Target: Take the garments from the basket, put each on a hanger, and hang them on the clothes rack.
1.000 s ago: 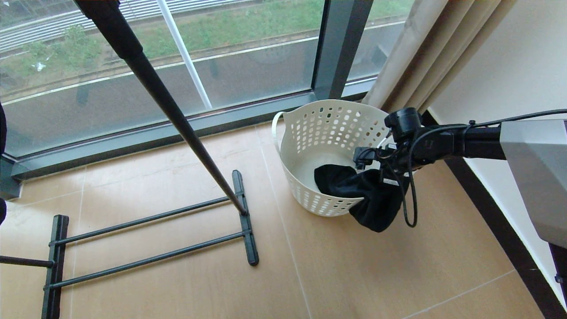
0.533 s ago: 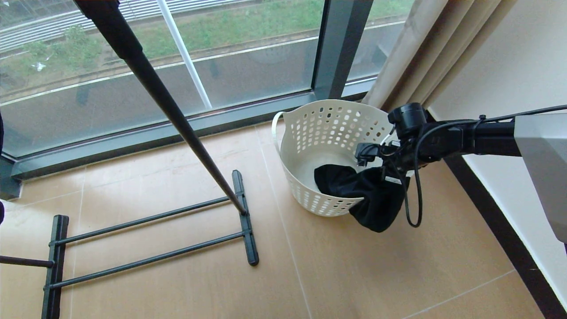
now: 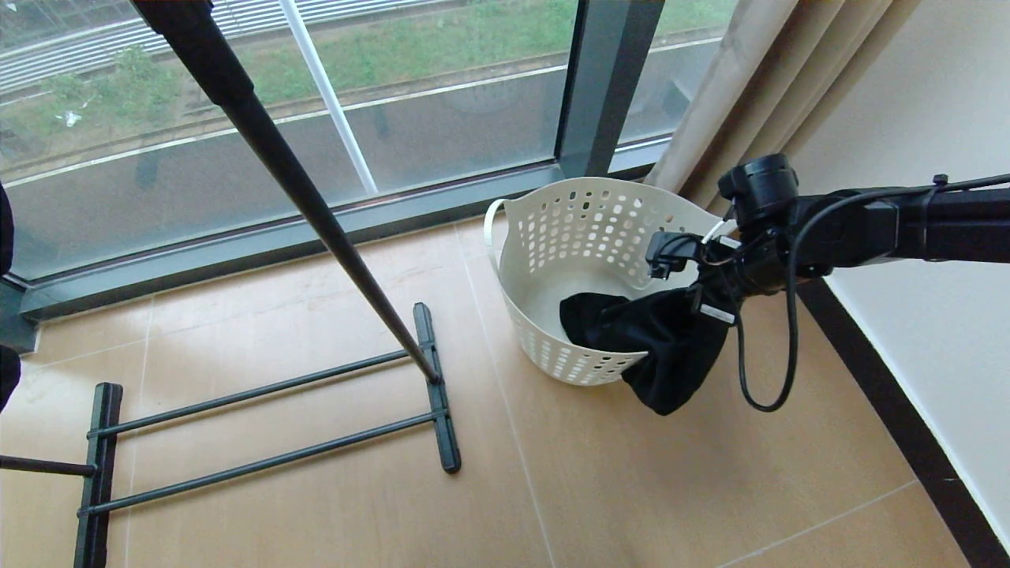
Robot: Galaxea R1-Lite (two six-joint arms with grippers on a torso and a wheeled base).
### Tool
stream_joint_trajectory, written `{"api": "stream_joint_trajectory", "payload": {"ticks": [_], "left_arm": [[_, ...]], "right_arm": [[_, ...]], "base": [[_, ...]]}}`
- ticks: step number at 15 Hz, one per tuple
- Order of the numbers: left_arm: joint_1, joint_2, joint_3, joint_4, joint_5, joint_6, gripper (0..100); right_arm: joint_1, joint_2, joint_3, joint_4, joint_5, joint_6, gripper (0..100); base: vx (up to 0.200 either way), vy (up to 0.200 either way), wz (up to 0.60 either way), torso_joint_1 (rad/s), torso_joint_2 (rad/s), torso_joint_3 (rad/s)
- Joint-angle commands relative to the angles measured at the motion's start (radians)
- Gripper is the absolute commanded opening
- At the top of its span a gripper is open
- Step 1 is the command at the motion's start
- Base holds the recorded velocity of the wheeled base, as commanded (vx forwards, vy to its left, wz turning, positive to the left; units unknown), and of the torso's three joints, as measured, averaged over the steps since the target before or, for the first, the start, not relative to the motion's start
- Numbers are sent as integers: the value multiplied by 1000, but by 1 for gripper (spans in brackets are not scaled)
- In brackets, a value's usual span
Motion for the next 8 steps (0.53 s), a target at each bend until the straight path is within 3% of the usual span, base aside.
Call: {"api": "stream_joint_trajectory", "payload": {"ticks": [1, 4, 8], "left_arm": [[0, 0, 0, 0, 0, 0, 100], [0, 0, 0, 0, 0, 0, 100], [0, 0, 0, 0, 0, 3, 100]], "right_arm": [[2, -152, 113, -4, 25, 2, 0], [3, -286, 223, -8, 79, 42, 0], [12, -507, 386, -19, 192, 185, 0]], "base": [[0, 0, 0, 0, 0, 0], [0, 0, 0, 0, 0, 0], [0, 0, 0, 0, 0, 0]]}}
